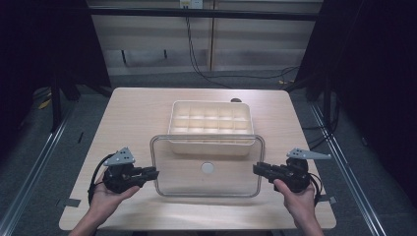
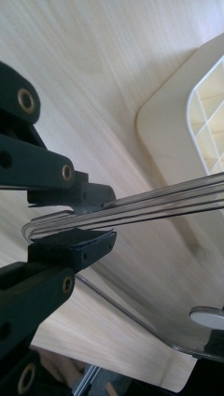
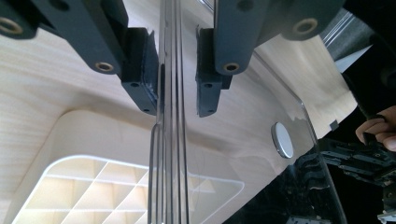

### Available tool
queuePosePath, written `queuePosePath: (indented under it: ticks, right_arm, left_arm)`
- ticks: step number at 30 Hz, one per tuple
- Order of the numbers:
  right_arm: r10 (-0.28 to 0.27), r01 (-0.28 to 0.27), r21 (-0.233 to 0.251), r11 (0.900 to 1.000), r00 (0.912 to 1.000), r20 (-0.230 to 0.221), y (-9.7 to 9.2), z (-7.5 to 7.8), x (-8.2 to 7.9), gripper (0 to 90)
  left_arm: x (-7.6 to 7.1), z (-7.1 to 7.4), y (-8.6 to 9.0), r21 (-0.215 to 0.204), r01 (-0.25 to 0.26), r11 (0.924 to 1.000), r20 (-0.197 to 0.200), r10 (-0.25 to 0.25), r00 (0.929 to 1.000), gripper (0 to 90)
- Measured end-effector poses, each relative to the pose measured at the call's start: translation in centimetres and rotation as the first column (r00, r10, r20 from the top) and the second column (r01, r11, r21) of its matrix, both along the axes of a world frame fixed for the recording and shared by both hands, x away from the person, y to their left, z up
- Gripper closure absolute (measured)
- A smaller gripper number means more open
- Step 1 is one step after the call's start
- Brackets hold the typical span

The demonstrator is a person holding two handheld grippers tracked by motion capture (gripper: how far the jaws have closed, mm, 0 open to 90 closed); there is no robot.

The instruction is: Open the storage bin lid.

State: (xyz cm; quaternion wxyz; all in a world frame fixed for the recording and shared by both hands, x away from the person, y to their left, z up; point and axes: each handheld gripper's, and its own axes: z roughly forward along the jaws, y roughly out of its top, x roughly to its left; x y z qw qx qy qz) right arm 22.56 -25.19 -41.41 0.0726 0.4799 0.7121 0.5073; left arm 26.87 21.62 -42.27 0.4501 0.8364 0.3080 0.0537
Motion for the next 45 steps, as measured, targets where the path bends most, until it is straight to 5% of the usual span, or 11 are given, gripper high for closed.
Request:
queuePosePath:
  ticks: [14,23,36,45]
  right_arm:
    - [0.021,-0.024,-0.025,0.9994,0.9942,-0.105,0.7,-2.6,-1.3,71.1]
    - [0.014,-0.02,-0.046,0.9988,0.993,-0.117,0.6,-3.1,-2.2,70.9]
    - [-0.001,-0.014,-0.096,0.9953,0.9876,-0.157,0.9,-4.0,-0.6,67.5]
    - [-0.014,0.003,-0.072,0.9974,0.9866,-0.163,0.9,-4.9,0.5,65.4]
  left_arm:
    - [-1.3,-1.3,0.4,0.016,-0.015,0.9998,-0.043,0.016,0.999,77.1]
    - [-1.9,-1.9,0.0,0.031,0.014,0.9994,-0.078,-0.011,0.9969,75.9]
    - [-0.7,-2.9,-0.8,0.08,0.029,0.9964,-0.112,-0.02,0.9936,69.4]
    - [0.4,-3.5,-0.9,0.077,0.029,0.9966,-0.123,-0.019,0.9923,67.2]
